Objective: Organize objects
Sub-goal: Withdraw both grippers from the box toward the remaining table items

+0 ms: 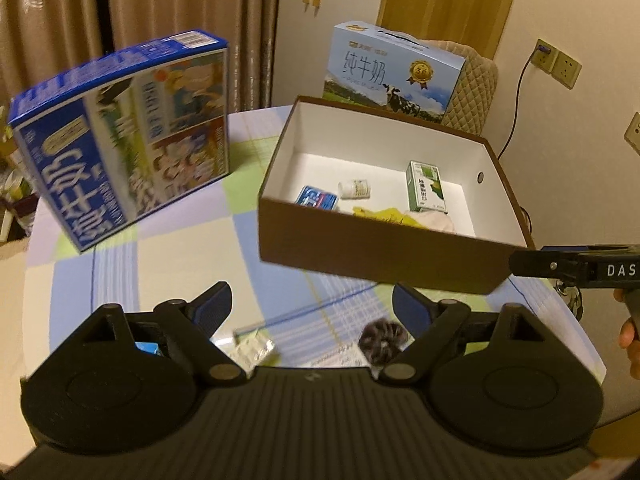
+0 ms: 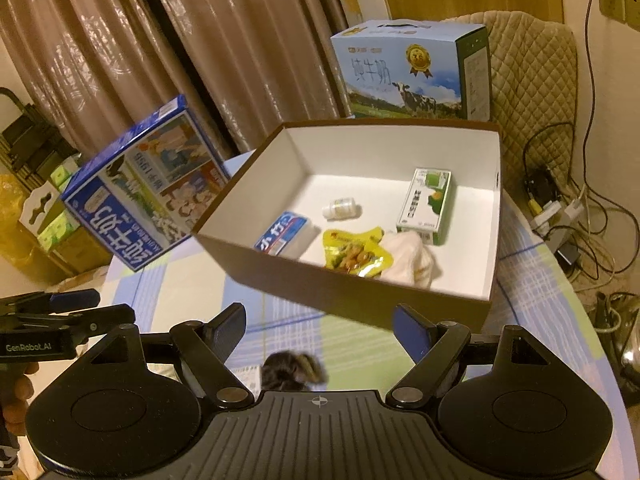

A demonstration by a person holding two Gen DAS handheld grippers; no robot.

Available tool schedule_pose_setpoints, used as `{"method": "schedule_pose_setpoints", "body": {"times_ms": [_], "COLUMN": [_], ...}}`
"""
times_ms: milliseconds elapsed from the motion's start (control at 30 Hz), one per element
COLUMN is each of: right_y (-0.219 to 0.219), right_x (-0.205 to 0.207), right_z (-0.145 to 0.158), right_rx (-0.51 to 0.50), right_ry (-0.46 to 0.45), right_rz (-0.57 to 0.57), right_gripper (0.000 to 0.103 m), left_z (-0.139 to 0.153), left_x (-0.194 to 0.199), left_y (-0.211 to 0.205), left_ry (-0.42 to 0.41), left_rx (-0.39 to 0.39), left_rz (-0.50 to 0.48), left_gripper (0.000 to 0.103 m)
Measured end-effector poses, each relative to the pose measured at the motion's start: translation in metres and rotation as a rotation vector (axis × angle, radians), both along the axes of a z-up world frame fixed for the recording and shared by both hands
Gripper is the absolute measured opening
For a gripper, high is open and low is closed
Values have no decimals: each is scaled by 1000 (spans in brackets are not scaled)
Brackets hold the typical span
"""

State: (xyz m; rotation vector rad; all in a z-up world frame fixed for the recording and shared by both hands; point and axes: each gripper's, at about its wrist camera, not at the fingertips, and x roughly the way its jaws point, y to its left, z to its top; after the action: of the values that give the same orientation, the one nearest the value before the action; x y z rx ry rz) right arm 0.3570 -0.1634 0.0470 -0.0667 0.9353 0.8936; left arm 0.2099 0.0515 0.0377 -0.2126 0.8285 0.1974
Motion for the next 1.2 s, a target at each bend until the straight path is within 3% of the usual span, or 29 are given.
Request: {"method": "schedule_pose_setpoints", "body": {"times_ms": [600,1200], "right_y": [-13,7], "right_x": [-67,-108], "right_z": [-20,-53], "right_rx": [-52,-134], "right_ry": [54,96], "right_rz": [-1,76], "right_gripper": [78,78], "left_z": [-11,-45], "left_x": [-80,-121], "left_y": [5,24], "left_ry": [15,89], "left_rx": [-24,-57], "left_rz": [50,114], "left_gripper": [85,85]}}
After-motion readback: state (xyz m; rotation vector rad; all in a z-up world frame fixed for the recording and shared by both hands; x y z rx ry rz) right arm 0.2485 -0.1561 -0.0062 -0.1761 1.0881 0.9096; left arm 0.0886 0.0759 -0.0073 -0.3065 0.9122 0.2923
